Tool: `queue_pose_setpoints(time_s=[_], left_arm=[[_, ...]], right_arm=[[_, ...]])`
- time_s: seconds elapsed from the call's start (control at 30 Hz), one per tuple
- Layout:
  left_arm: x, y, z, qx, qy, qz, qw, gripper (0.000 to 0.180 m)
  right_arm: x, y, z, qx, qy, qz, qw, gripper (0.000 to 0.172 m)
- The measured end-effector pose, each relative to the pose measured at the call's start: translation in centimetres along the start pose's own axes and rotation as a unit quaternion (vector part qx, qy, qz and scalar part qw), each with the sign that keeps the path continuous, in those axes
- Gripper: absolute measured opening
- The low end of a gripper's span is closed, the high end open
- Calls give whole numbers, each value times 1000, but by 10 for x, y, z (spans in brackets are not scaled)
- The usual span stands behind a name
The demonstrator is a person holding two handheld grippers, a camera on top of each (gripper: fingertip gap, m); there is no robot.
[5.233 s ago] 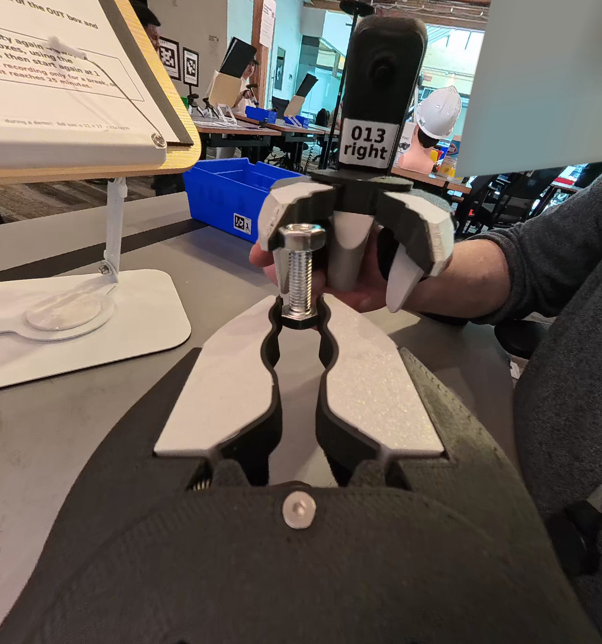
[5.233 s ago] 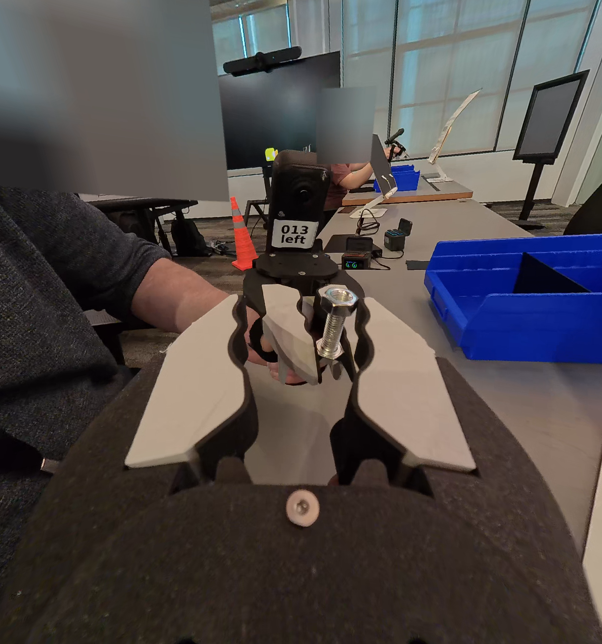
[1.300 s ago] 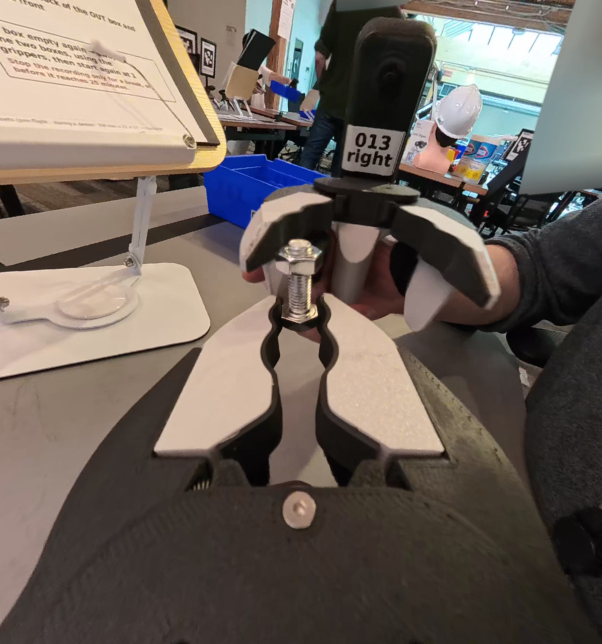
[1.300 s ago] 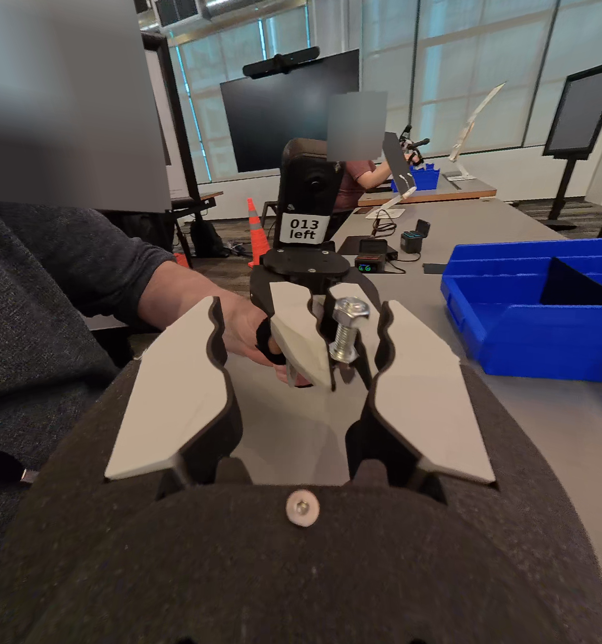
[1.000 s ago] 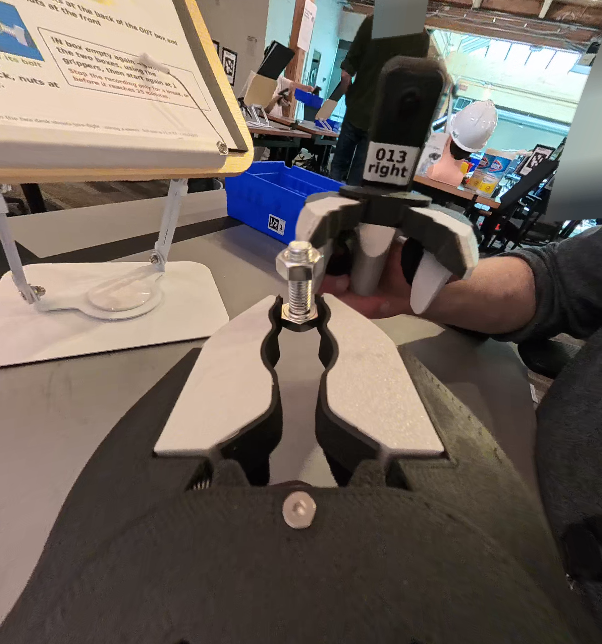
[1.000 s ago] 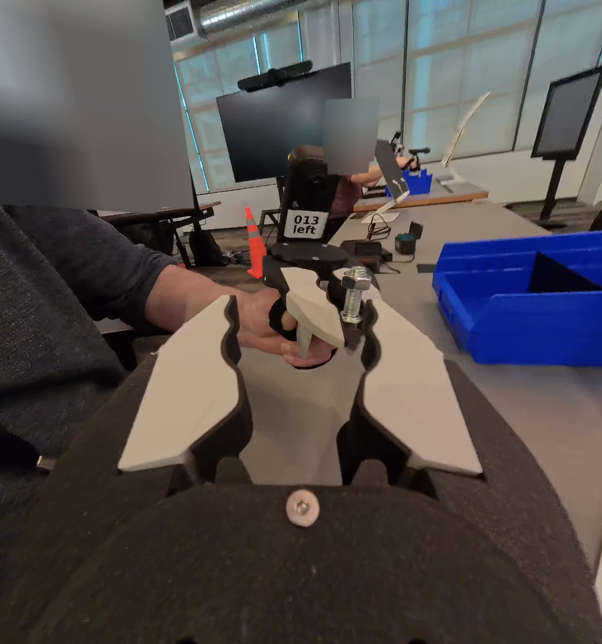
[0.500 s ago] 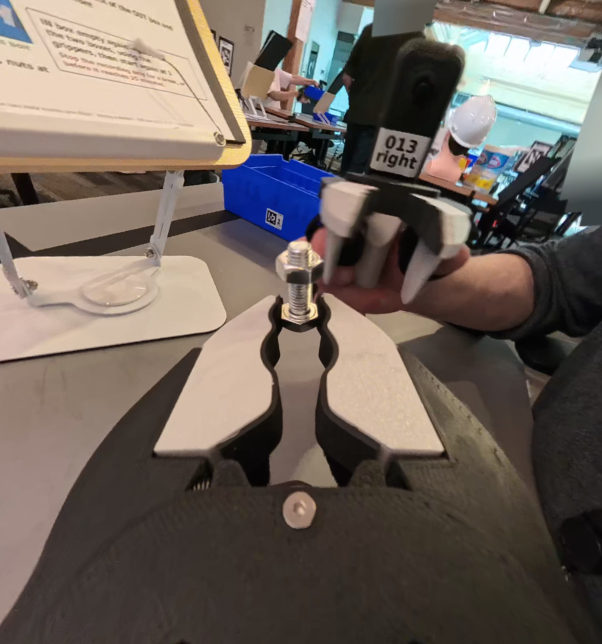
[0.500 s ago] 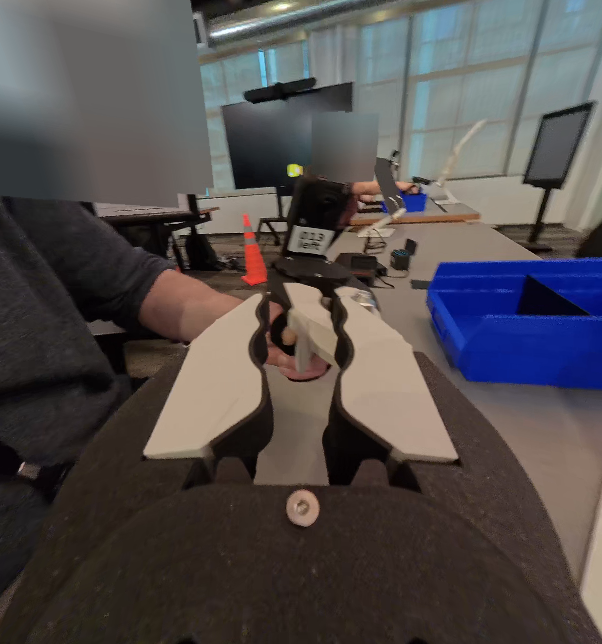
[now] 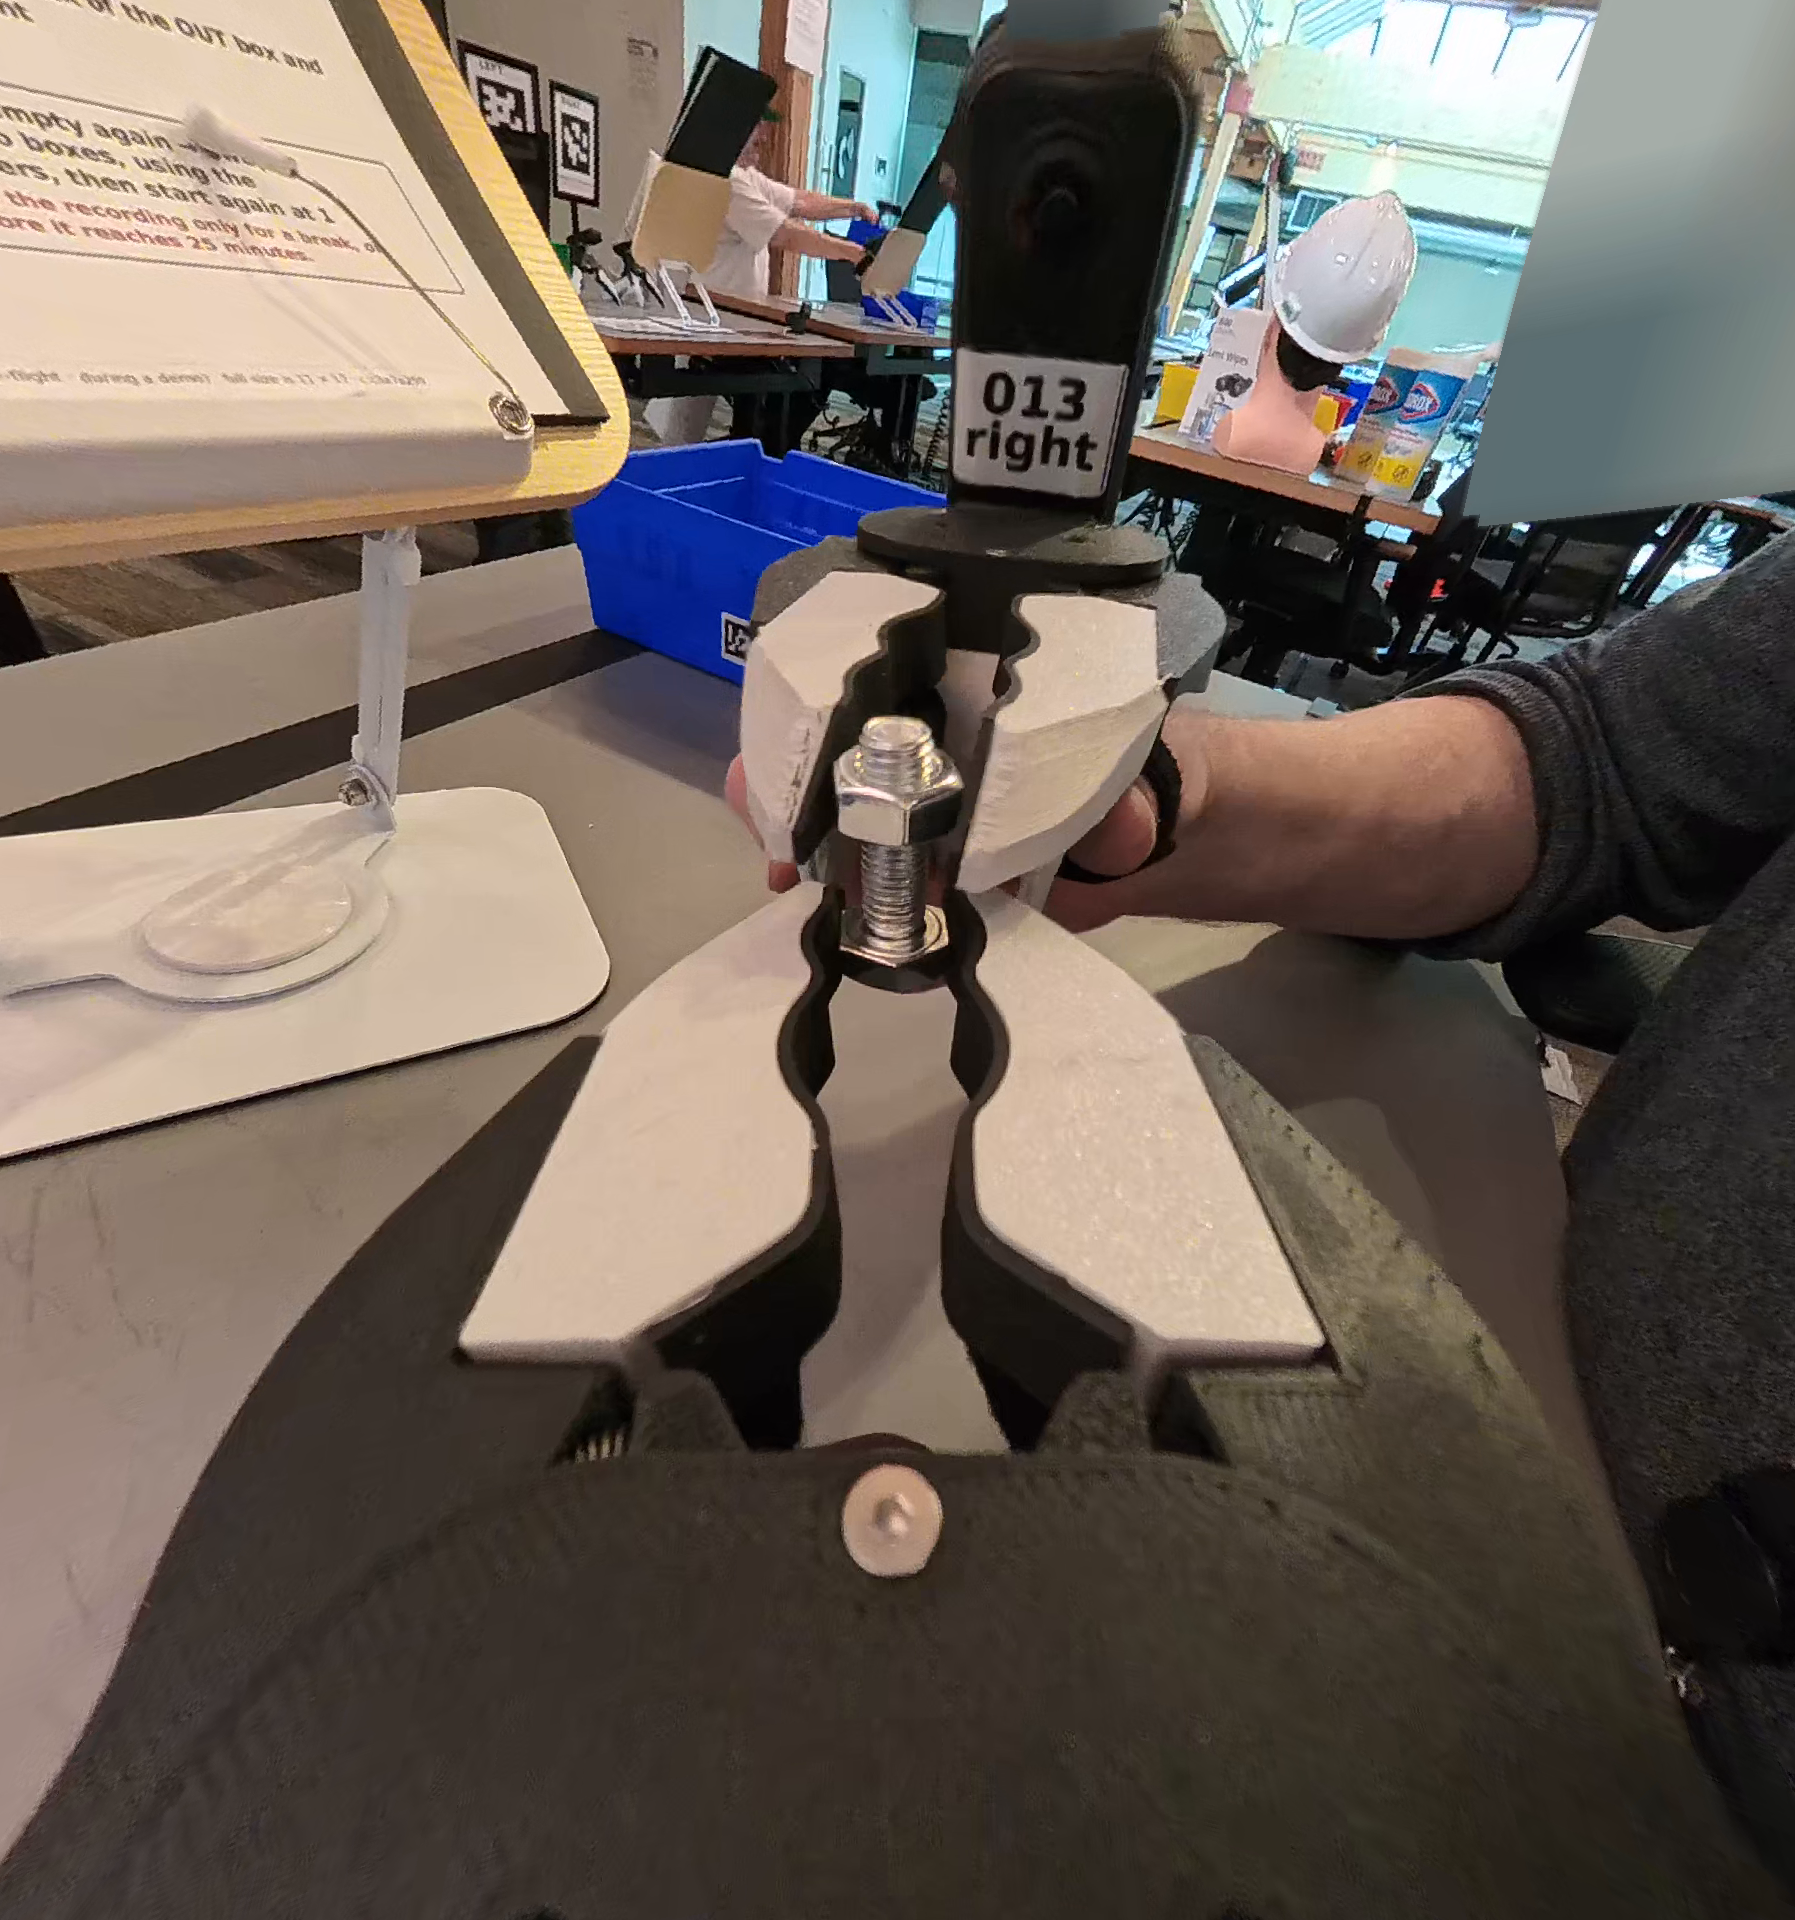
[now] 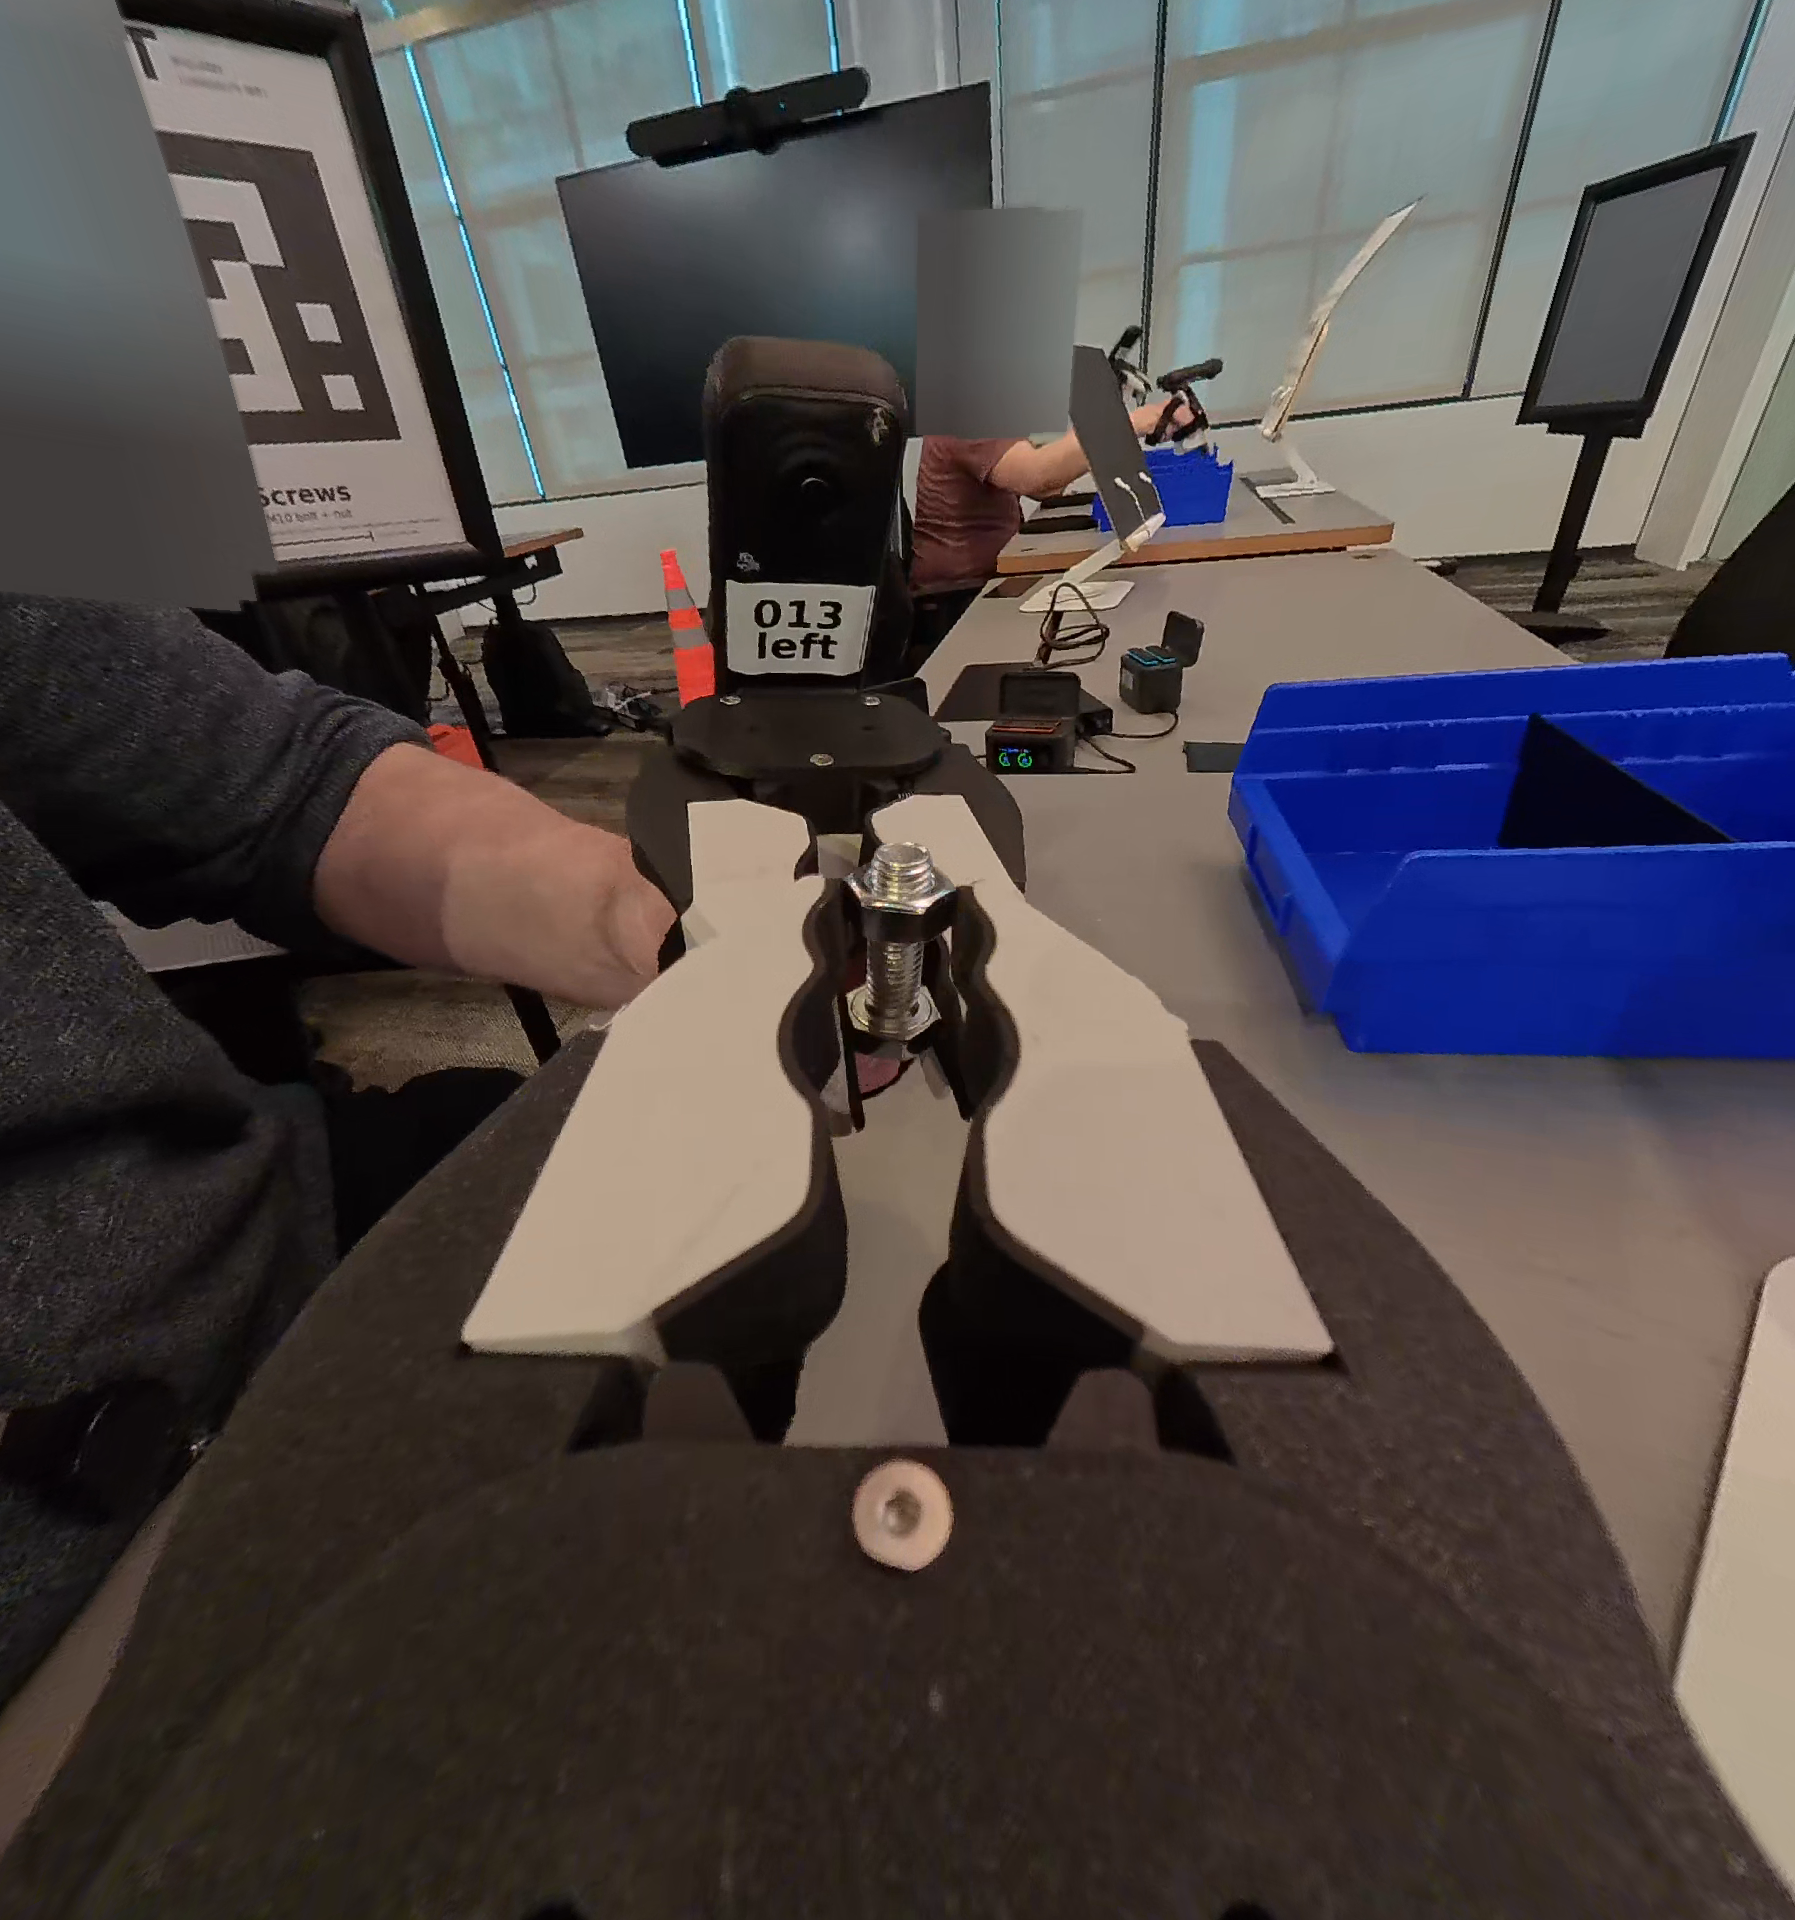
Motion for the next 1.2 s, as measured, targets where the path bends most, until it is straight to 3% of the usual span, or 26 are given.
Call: queue_pose_setpoints(time_s=[0.13,0.23,0.37,0.43,0.5,0.57,0.67,0.73,0.9,1.0,1.2], left_arm=[[3,-2,0,-5,-13,-8,1000,19],[10,-4,1,-12,-26,7,1000,48],[18,-6,3,-13,-40,2,999,54],[19,-5,5,-9,-36,-5,999,40],[20,-5,10,-12,-36,-17,999,5],[22,2,15,5,-37,-17,999,0],[24,10,20,24,-40,-14,999,0],[23,17,23,45,-30,-27,998,0],[24,26,29,71,-18,-43,996,0],[24,34,34,88,-14,-41,995,0],[20,44,39,104,-8,-36,994,0]], right_arm=[[3,1,2,-6,-15,-3,1000,18],[10,-1,6,-20,-32,-3,999,18],[31,-6,24,-53,-53,9,997,18],[52,-10,45,-82,-60,27,994,19],[74,-17,76,-134,-42,48,989,18],[97,-25,120,-196,-23,69,978,18],[125,-39,201,-309,11,92,946,18],[126,-54,262,-394,67,88,913,18],[79,-98,392,-559,188,4,807,18],[41,-118,440,-606,249,-58,754,19],[-8,-136,476,-631,332,-130,689,19]])
Point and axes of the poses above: each gripper's, where its closed fingertips meet, z back along the fingers, x out of its top, y = z × x across the jaws, the point moved 4 cm from there along z, back along the fingers, and after that the axes turned 9 degrees about -y, right-handed, at the moved point
